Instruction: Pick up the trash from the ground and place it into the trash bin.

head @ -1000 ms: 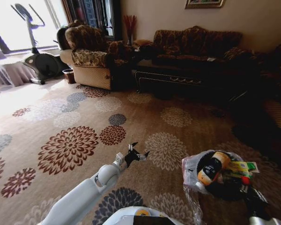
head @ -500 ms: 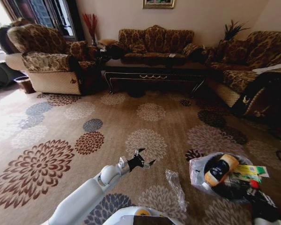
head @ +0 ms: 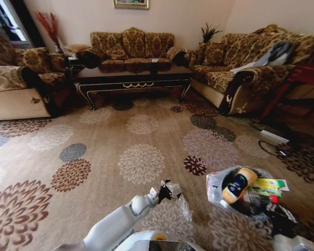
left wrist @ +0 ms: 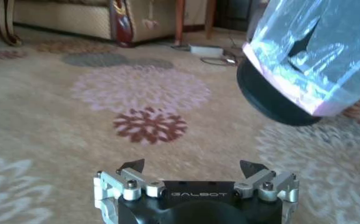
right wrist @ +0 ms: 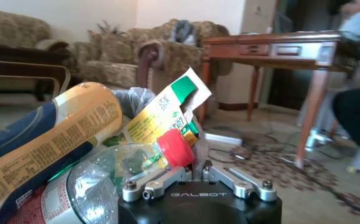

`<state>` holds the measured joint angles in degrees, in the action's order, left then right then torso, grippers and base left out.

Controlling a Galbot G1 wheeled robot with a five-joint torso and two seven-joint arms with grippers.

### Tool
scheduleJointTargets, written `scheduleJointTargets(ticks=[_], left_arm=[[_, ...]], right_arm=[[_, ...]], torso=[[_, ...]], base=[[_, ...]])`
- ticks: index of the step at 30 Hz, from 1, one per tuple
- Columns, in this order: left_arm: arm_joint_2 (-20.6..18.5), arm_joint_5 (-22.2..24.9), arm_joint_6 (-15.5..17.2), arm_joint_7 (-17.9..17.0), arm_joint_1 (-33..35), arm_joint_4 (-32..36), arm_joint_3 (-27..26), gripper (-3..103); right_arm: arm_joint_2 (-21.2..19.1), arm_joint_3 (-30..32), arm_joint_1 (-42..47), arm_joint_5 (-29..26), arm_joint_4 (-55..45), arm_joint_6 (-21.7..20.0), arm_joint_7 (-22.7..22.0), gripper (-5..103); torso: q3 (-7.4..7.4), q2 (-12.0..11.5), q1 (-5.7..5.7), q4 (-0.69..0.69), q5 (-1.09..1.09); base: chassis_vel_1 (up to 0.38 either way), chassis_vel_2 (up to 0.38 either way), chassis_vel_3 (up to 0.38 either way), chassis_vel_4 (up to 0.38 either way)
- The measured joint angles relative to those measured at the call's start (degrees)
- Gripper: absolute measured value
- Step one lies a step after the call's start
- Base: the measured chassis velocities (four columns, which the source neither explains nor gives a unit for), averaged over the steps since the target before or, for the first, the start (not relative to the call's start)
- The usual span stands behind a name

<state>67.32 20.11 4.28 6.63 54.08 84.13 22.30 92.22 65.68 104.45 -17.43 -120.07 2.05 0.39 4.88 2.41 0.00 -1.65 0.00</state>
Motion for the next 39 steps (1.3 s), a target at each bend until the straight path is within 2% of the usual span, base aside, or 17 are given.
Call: scheduleJointTargets(ticks=[3, 8, 13, 15, 17, 18, 21, 24, 26, 27, 29, 32, 36, 39], left_arm=[[1.28, 0.21, 0.08, -0.75, -0.99, -1.92, 1.44, 100], [4.07, 1.27, -0.9, 0.37, -4.14, -6.9, 3.22, 100], [6.43, 1.97, -1.41, 0.65, -7.58, -12.48, 6.14, 100], [7.25, 1.98, -1.26, 0.13, -8.2, -14.1, 6.68, 100], [9.18, 1.93, -0.73, -2.47, -9.29, -17.33, 7.24, 100], [9.18, 1.93, -0.73, -2.47, -9.29, -17.33, 7.24, 100], [11.56, 0.12, -1.07, -4.45, -10.96, -21.88, 7.12, 100], [12.43, -3.53, -2.45, -4.61, -11.99, -24.64, 6.36, 100], [12.08, -8.19, -3.84, -2.99, -12.54, -26.24, 4.87, 100], [12.08, -8.19, -3.84, -2.99, -12.54, -26.24, 4.87, 100], [9.96, -9.38, -3.41, -0.55, -12.54, -24.52, 3.75, 100], [7.84, -9.53, -2.78, 1.16, -12.13, -22.12, 2.94, 100], [4.74, -7.89, 1.31, 3.76, -10.24, -17.41, 1.95, 100], [4.2, -7.03, 2.76, 4.31, -8.84, -16.02, 1.9, 100]], right_arm=[[-0.01, 1.55, 0.25, -0.46, 1.08, 0.48, -0.09, 2], [-0.03, 2.58, 0.18, -0.82, 1.6, 0.66, -0.52, 2], [-0.05, 2.87, -0.12, -1.78, 1.44, 0.0, -1.29, 2], [-0.05, 3.16, -0.15, -1.9, 1.38, 0.0, -1.2, 2], [-0.06, 3.65, -0.16, -2.07, 1.34, -0.01, -1.15, 2], [-0.06, 3.65, -0.16, -2.07, 1.34, -0.01, -1.15, 2], [-0.07, 4.19, 0.02, -2.13, 1.34, 0.19, -0.84, 2], [-0.07, 4.26, 0.24, -2.17, 1.19, 0.43, -0.61, 2], [-0.07, 4.34, 0.4, -2.17, 0.97, 0.7, -0.51, 2], [-0.07, 4.34, 0.4, -2.17, 0.97, 0.7, -0.51, 2], [-0.07, 4.35, 0.51, -2.19, 0.83, 0.79, -0.48, 2], [-0.07, 4.36, 0.44, -2.19, 0.89, 0.84, -0.43, 2], [-0.08, 3.7, 0.04, -1.93, 1.46, 0.96, -0.44, 2], [-0.07, 3.21, -0.13, -1.57, 1.68, 1.06, -0.45, 2]], torso=[[0.0, 0.0, 0.0, -0.01, -0.01], [0.0, 0.0, 0.0, -0.07, -0.02], [0.0, 0.0, 0.0, -0.03, -0.02], [0.0, 0.0, 0.0, -0.03, -0.02], [0.0, 0.0, 0.0, -0.04, 0.0], [0.0, 0.0, 0.0, -0.04, 0.0], [0.0, 0.0, 0.0, -0.03, 0.0], [0.0, 0.0, 0.0, -0.02, 0.0], [0.0, 0.0, 0.0, -0.03, 0.0], [0.0, 0.0, 0.0, -0.03, 0.0], [0.0, 0.0, 0.0, -0.04, 0.01], [0.0, 0.0, 0.0, -0.05, -0.01], [0.0, 0.0, 0.0, -0.04, -0.01], [-0.01, 0.0, 0.0, -0.04, -0.01]], base=[[-0.063, -0.055, -0.046, -0.054], [0.0, 0.0, 0.0, 0.0], [0.0, 0.0, 0.0, 0.0], [0.0, 0.0, 0.0, 0.0], [0.0, 0.0, 0.0, 0.0], [0.0, 0.0, 0.0, 0.0], [0.0, 0.0, 0.0, 0.0], [0.0, 0.0, 0.0, 0.0], [0.0, 0.0, 0.0, 0.0], [0.0, 0.0, 0.0, 0.0], [0.0, 0.0, 0.0, 0.0], [0.0, 0.0, 0.0, 0.0], [0.0, 0.0, 0.0, 0.0], [0.0, 0.0, 0.0, 0.0]])
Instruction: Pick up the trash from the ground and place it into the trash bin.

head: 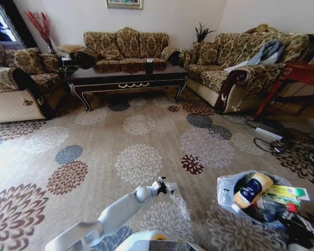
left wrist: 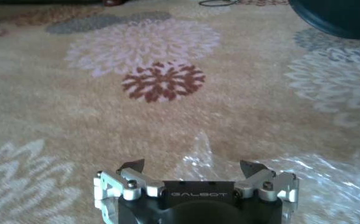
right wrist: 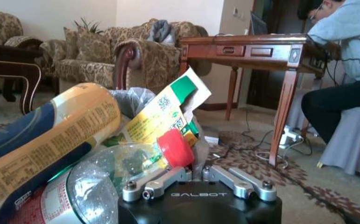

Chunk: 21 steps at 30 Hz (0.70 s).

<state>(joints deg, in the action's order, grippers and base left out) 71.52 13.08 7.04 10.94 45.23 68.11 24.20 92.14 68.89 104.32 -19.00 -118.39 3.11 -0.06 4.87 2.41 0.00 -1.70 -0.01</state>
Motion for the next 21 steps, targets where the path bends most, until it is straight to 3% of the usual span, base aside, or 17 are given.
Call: scheduleJointTargets(ticks=[8, 13, 15, 21], left_arm=[[1.82, 0.16, 1.41, 0.06, 1.96, -1.26, 0.88, 101], [2.87, -0.01, 0.45, -0.33, 1.97, -2.99, 1.02, 86], [3.07, -0.18, -0.03, -0.33, 1.96, -3.5, 1.04, 86], [3.77, -1.46, -2.52, -0.14, 2.03, -5.19, 0.8, 59]], right_arm=[[0.0, 0.8, 0.74, -0.45, 0.05, 0.56, -0.04, 2], [0.0, 1.1, 1.25, -0.8, -0.02, 0.98, 0.29, 2], [0.0, 0.9, 1.3, -0.78, -0.22, 1.05, 0.42, 2], [0.0, -1.5, 1.31, 0.27, -2.15, 1.24, 0.89, 2]], torso=[[0.0, 0.0, 0.0, 0.02, 0.01], [0.0, 0.0, 0.0, 0.02, 0.0], [0.0, 0.0, 0.0, 0.02, 0.0], [0.0, 0.0, 0.0, -0.01, 0.01]], base=[[0.0, 0.0, 0.0, 0.0], [0.0, 0.0, 0.0, 0.0], [0.0, 0.0, 0.0, 0.0], [0.0, 0.0, 0.0, 0.0]])
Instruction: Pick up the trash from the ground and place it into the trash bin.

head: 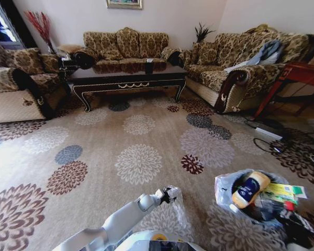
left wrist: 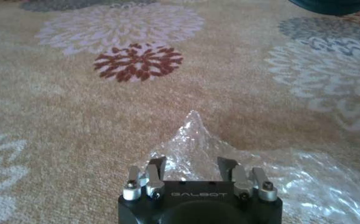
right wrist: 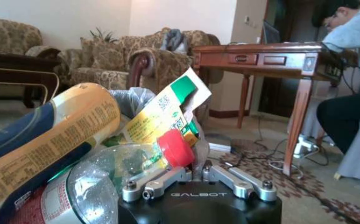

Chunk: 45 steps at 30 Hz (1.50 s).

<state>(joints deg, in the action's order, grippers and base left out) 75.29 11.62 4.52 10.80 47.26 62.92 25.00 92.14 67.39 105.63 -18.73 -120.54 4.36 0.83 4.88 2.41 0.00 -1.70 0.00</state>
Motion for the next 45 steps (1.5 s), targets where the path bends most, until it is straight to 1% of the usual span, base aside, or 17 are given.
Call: scheduleJointTargets(ticks=[1, 4, 5, 7, 8, 10, 12, 16, 25, 29, 34, 35, 39, 40, 43, 44, 45], left_arm=[[0.0, 0.0, 0.0, 0.0, 0.0, 0.0, 0.0, 59], [-0.09, -0.54, -1.14, 0.51, 0.18, 0.0, -0.53, 43], [-0.09, -0.54, -1.14, 0.51, 0.18, 0.0, -0.53, 43], [-0.12, -1.01, -2.17, 1.03, 0.18, -0.58, -0.7, 32], [-0.12, -1.01, -2.17, 1.03, 0.18, -0.58, -0.7, 32], [-0.1, -1.34, -3.18, 1.61, 0.16, -1.15, -0.8, 21], [-0.05, -1.38, -3.55, 1.9, 0.14, -1.35, -0.81, 21], [0.17, -1.96, -4.85, 2.92, 0.13, -2.14, -0.83, 2], [0.6, -1.89, -6.7, 1.74, 0.59, -1.79, -1.97, 0], [0.29, -0.5, -6.56, 0.02, 0.75, 2.53, -4.17, 0], [-1.38, 2.91, -5.47, -3.08, -0.48, 11.95, -8.0, 0], [-1.38, 2.91, -5.47, -3.08, -0.48, 11.95, -8.0, 0], [-3.81, 5.05, -4.56, -3.64, -2.39, 17.58, -9.79, 0], [-3.81, 5.05, -4.56, -3.64, -2.39, 17.58, -9.79, 0], [-5.34, 5.92, -4.4, -4.31, -2.77, 20.85, -10.94, 0], [-5.34, 5.92, -4.4, -4.31, -2.77, 20.85, -10.94, 0], [-5.87, 6.32, -4.4, -4.73, -2.74, 21.9, -11.43, 0]], right_arm=[[0.0, 0.0, 0.0, 0.0, 0.0, 0.0, 0.0, 2], [0.0, -1.15, -0.42, 0.94, -0.96, -0.08, -0.06, 2], [0.0, -1.15, -0.42, 0.94, -0.96, -0.08, -0.06, 2], [0.0, -1.35, -0.43, 1.11, -1.38, -0.19, -0.12, 2], [0.0, -1.35, -0.43, 1.11, -1.38, -0.19, -0.12, 2], [0.0, -1.25, -0.24, 1.03, -1.8, -0.19, -0.17, 2], [0.0, -1.07, -0.16, 0.96, -1.92, -0.19, -0.17, 2], [0.0, 0.04, 0.04, 0.36, -2.31, -0.19, -0.23, 2], [0.0, 0.16, 0.25, 0.26, -2.75, -0.05, -0.32, 2], [0.0, -0.25, 0.0, 0.3, -2.96, -0.32, -0.8, 2], [-1.25, -3.75, -2.54, -0.32, -1.69, -4.61, -2.77, 2], [-1.25, -3.75, -2.54, -0.32, -1.69, -4.61, -2.77, 2], [-9.72, -6.7, -7.87, -5.97, 3.65, -10.08, -4.55, 2], [-9.72, -6.7, -7.87, -5.97, 3.65, -10.08, -4.55, 2], [-16.09, -8.49, -11.93, -10.66, 6.83, -12.62, -5.48, 2], [-16.09, -8.49, -11.93, -10.66, 6.83, -12.62, -5.48, 2], [-18.14, -9.52, -12.69, -11.71, 7.79, -12.95, -5.78, 2]], torso=[[0.0, 0.0, 0.0, 0.0, 0.0], [0.0, 0.0, 0.0, 0.0, 0.0], [0.0, 0.0, 0.0, 0.0, 0.0], [0.0, 0.0, 0.0, 0.02, 0.0], [0.0, 0.0, 0.0, 0.02, 0.0], [0.0, 0.0, 0.0, 0.02, 0.0], [0.0, 0.0, 0.0, 0.01, 0.0], [0.0, 0.0, 0.0, 0.02, 0.0], [0.01, 0.0, 0.0, 0.01, -0.01], [0.01, 0.0, 0.0, 0.02, 0.02], [0.0, 0.0, 0.0, 0.04, 0.0], [0.0, 0.0, 0.0, 0.04, 0.0], [0.01, 0.0, 0.0, 0.01, -0.03], [0.01, 0.0, 0.0, 0.01, -0.03], [0.01, 0.0, 0.0, 0.01, 0.02], [0.01, 0.0, 0.0, 0.01, 0.02], [0.01, 0.0, 0.0, 0.0, 0.03]], base=[[0.0, 0.0, 0.0, 0.0], [0.0, 0.0, 0.0, 0.0], [0.0, 0.0, 0.0, 0.0], [0.0, 0.0, 0.0, 0.0], [0.0, 0.0, 0.0, 0.0], [0.0, 0.0, 0.0, 0.0], [0.0, 0.0, 0.0, 0.0], [0.0, 0.0, 0.0, 0.0], [0.0, 0.0, 0.0, 0.0], [0.0, 0.0, 0.0, 0.0], [0.0, 0.0, 0.0, 0.0], [0.0, 0.0, 0.0, 0.0], [0.0, 0.0, 0.0, 0.0], [0.0, 0.0, 0.0, 0.0], [0.0, 0.0, 0.0, 0.0], [0.0, 0.0, 0.0, 0.0], [0.0, 0.0, 0.0, 0.0]])
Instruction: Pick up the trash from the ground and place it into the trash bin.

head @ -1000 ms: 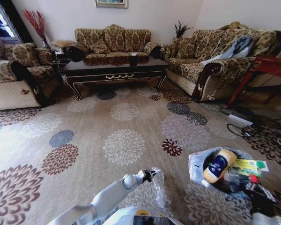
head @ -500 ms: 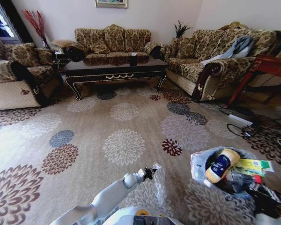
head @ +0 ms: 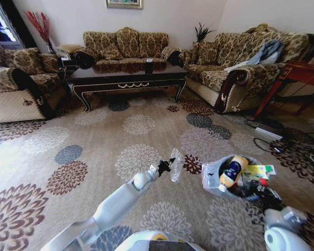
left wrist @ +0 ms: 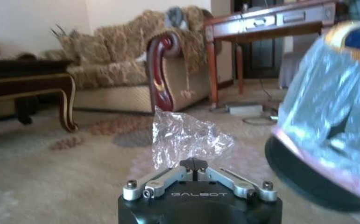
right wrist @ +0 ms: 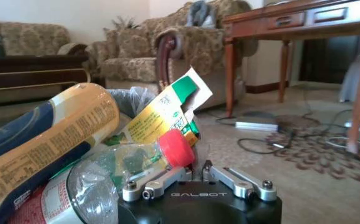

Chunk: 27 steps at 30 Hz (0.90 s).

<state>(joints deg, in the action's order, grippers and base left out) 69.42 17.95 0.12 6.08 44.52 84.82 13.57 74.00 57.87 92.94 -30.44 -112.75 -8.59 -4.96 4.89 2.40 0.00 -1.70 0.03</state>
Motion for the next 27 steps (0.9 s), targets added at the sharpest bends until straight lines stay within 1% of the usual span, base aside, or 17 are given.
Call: scheduleJointTargets(ticks=[2, 3, 6, 7, 8, 9, 11, 13, 14, 17, 18, 19, 21, 22, 23, 25, 27], left_arm=[[-1.46, 0.93, 0.08, -0.68, 0.38, 2.64, -1.37, 0], [-1.46, 0.93, 0.08, -0.68, 0.38, 2.64, -1.37, 0], [-3.42, 2.05, 0.53, -1.34, 1.25, 6.6, -3.25, 0], [-4.1, 2.53, 0.71, -1.57, 1.64, 8.18, -3.72, 0], [-4.1, 2.53, 0.71, -1.57, 1.64, 8.18, -3.72, 0], [-4.52, 2.89, 0.85, -1.71, 1.93, 9.48, -4.03, 0], [-4.96, 3.37, 1.01, -1.86, 2.05, 11.1, -4.24, 0], [-5.18, 4.4, 1.11, -2.02, 1.32, 12.47, -3.91, 0], [-5.18, 4.4, 1.11, -2.02, 1.32, 12.47, -3.91, 0], [-5.23, 6.26, 1.33, -2.02, -0.54, 14.68, -3.41, 0], [-5.23, 6.26, 1.33, -2.02, -0.54, 14.68, -3.41, 0], [-5.51, 6.87, 1.45, -2.02, -0.92, 15.79, -3.4, 0], [-6.48, 7.72, 1.9, -2.02, -1.15, 18.19, -3.6, 0], [-6.48, 7.72, 1.9, -2.02, -1.15, 18.19, -3.6, 0], [-7.15, 8.11, 2.29, -2.05, -1.13, 19.76, -3.85, 0], [-7.94, 8.44, 2.64, -2.06, -0.87, 21.77, -4.21, 0], [-8.33, 8.47, 2.91, -2.1, -0.33, 23.41, -4.59, 0]], right_arm=[[-4.63, -3.12, -2.1, -2.07, 2.14, -0.79, -1.44, 2], [-4.63, -3.12, -2.1, -2.07, 2.14, -0.79, -1.44, 2], [-9.93, -8.59, -7.07, -5.48, 4.85, -2.73, -4.91, 2], [-11.37, -10.65, -9.28, -6.9, 6.17, -3.86, -6.04, 2], [-11.37, -10.65, -9.28, -6.9, 6.17, -3.86, -6.04, 2], [-12.62, -12.67, -11.3, -8.09, 7.74, -4.68, -6.84, 2], [-14.52, -15.52, -13.53, -9.98, 10.17, -5.3, -8.05, 2], [-17.96, -19.29, -15.19, -11.98, 12.98, -5.45, -9.28, 2], [-17.96, -19.29, -15.19, -11.98, 12.98, -5.45, -9.28, 2], [-22.88, -25.39, -20.01, -15.17, 17.41, -5.65, -10.49, 2], [-22.88, -25.39, -20.01, -15.17, 17.41, -5.65, -10.49, 2], [-23.81, -27.83, -22.93, -16.56, 19.27, -5.65, -10.84, 2], [-24.74, -32.29, -28.43, -18.07, 22.13, -5.55, -11.06, 2], [-24.74, -32.29, -28.43, -18.07, 22.13, -5.55, -11.06, 2], [-25.06, -34.72, -31.24, -19.23, 23.09, -5.55, -11.37, 2], [-25.35, -37.48, -34.17, -20.25, 23.71, -5.73, -11.54, 2], [-25.95, -40.37, -36.28, -20.51, 23.98, -5.84, -11.56, 2]], torso=[[0.0, 0.0, 0.0, 0.04, -0.04], [0.0, 0.0, 0.0, 0.04, -0.04], [0.0, 0.0, 0.0, 0.0, -0.03], [0.0, 0.0, 0.0, -0.04, -0.02], [0.0, 0.0, 0.0, -0.04, -0.02], [0.0, 0.0, 0.0, -0.05, -0.02], [0.0, 0.0, 0.0, -0.04, -0.04], [0.0, 0.0, 0.0, 0.01, -0.06], [0.0, 0.0, 0.0, 0.01, -0.06], [0.0, 0.0, 0.0, 0.09, 0.0], [0.0, 0.0, 0.0, 0.09, 0.0], [0.0, 0.0, 0.0, 0.1, -0.02], [0.0, 0.0, 0.0, 0.0, -0.05], [0.0, 0.0, 0.0, 0.0, -0.05], [0.0, 0.0, 0.0, -0.05, -0.03], [0.0, 0.0, 0.0, -0.08, -0.04], [0.0, 0.0, 0.0, -0.03, 0.0]], base=[[0.0, 0.0, 0.0, 0.0], [0.0, 0.0, 0.0, 0.0], [0.0, 0.0, 0.0, 0.0], [0.0, 0.0, 0.0, 0.0], [0.0, 0.0, 0.0, 0.0], [0.0, 0.0, 0.0, 0.0], [0.0, 0.0, 0.0, 0.0], [0.0, 0.0, 0.0, 0.0], [0.0, 0.0, 0.0, 0.0], [0.0, 0.0, 0.0, 0.0], [0.0, 0.0, 0.0, 0.0], [0.0, 0.0, 0.0, 0.0], [0.0, 0.0, 0.0, 0.0], [0.0, 0.0, 0.0, 0.0], [0.0, 0.0, 0.0, 0.0], [0.0, 0.0, 0.0, 0.0], [0.0, 0.0, 0.0, 0.0]])
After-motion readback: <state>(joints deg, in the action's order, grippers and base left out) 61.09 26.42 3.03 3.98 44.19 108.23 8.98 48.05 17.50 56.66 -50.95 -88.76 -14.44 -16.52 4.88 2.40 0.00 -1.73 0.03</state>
